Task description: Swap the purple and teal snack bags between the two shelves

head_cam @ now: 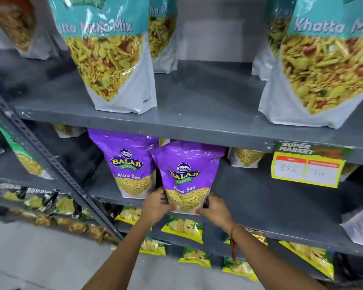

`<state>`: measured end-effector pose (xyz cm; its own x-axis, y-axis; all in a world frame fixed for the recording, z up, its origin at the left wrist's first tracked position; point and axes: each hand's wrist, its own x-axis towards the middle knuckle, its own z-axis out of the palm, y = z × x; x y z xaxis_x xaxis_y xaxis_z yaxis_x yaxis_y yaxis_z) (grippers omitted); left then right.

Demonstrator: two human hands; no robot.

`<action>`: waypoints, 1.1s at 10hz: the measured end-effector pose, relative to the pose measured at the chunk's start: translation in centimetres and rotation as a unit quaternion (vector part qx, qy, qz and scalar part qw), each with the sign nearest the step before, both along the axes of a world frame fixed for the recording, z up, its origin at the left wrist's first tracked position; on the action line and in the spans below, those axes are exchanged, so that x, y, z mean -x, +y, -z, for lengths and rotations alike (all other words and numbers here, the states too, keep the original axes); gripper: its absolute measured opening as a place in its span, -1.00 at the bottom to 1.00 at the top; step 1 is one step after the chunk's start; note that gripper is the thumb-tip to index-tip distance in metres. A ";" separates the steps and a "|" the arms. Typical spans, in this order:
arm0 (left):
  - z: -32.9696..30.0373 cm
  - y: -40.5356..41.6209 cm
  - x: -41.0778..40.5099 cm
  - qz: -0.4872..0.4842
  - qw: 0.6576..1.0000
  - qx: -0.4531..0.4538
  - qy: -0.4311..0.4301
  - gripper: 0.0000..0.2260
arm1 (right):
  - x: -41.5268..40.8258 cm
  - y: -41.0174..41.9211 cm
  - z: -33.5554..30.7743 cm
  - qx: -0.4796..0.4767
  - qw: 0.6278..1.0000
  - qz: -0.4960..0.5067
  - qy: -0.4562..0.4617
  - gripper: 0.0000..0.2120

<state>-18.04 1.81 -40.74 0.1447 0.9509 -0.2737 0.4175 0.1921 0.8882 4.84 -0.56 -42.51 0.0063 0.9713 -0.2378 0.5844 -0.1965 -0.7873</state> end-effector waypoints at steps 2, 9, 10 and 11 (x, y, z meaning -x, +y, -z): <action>-1.6 -2.0 -3.6 0.021 0.999 -0.029 0.016 -0.48 | -3.7 -2.8 -0.5 0.002 1.000 0.024 0.009 -0.41; -0.5 -2.9 -16.2 0.085 0.990 -0.075 0.086 -0.34 | -16.0 -4.9 -1.1 0.042 0.997 0.057 -0.020 -0.55; -1.0 -3.7 -15.9 0.073 0.992 -0.078 0.070 -0.24 | -16.4 -5.3 0.5 0.036 0.998 0.054 0.014 -0.15; -1.2 -4.8 -15.2 0.027 0.996 -0.080 0.013 -0.06 | -16.2 -6.7 2.0 -0.043 0.990 0.127 0.046 -0.07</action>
